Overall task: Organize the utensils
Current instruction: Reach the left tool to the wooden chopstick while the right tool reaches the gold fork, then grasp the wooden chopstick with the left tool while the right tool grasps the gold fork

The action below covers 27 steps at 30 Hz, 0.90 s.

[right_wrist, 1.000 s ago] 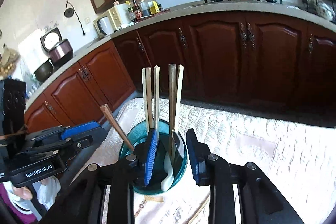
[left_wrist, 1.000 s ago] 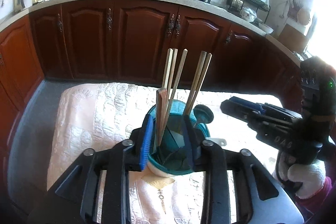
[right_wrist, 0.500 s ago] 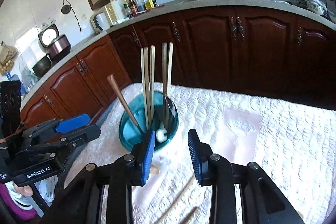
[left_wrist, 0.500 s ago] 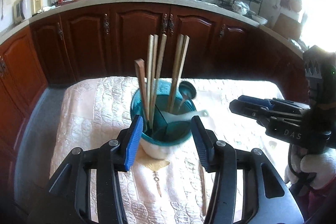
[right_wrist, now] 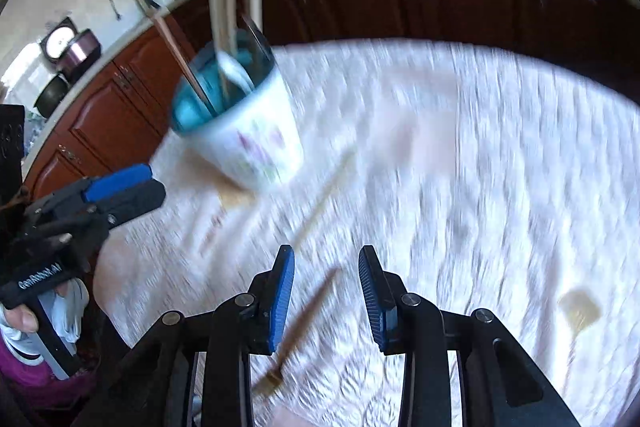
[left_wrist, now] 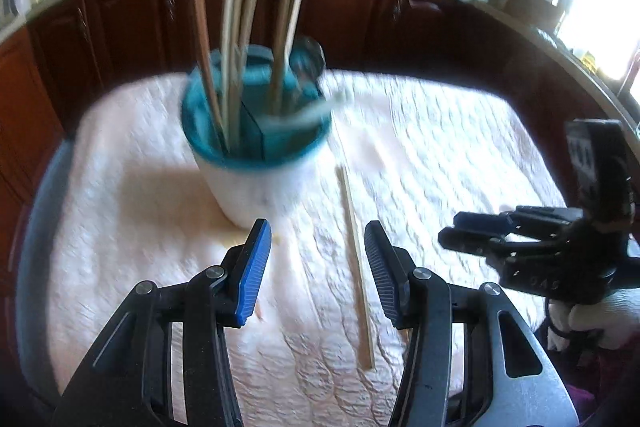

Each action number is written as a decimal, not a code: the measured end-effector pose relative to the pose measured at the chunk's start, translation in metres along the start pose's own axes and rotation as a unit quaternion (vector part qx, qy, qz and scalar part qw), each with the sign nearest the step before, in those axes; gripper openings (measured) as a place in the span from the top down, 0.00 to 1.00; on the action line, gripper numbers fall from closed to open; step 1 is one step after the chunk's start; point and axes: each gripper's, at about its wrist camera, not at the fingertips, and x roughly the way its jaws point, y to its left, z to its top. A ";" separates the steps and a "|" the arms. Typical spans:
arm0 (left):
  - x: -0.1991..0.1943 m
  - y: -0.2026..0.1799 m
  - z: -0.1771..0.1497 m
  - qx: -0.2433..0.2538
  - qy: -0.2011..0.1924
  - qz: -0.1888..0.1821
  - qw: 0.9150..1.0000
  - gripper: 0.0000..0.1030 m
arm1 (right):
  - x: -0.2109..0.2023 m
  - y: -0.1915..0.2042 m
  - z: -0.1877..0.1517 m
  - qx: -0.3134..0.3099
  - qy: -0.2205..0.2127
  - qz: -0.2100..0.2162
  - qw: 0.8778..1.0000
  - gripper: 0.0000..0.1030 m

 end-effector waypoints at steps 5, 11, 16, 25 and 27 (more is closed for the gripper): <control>0.031 -0.007 -0.014 0.003 0.040 -0.013 0.999 0.53 | 0.036 -0.011 -0.019 0.028 0.039 0.025 0.999 0.70; 0.063 -0.023 -0.034 0.027 0.084 -0.015 0.996 0.53 | 0.063 0.000 -0.021 0.003 0.066 0.012 0.998 0.83; 0.081 -0.030 -0.038 0.035 0.102 -0.017 0.994 0.55 | 0.065 0.003 -0.023 -0.002 0.056 0.010 0.998 0.89; 0.085 -0.029 -0.054 0.041 0.136 -0.028 0.989 0.96 | 0.038 -0.048 -0.033 0.041 0.043 -0.024 0.998 0.91; 0.076 -0.027 -0.059 0.048 0.144 -0.035 0.988 0.96 | 0.032 -0.060 -0.031 0.057 0.037 -0.029 0.997 0.91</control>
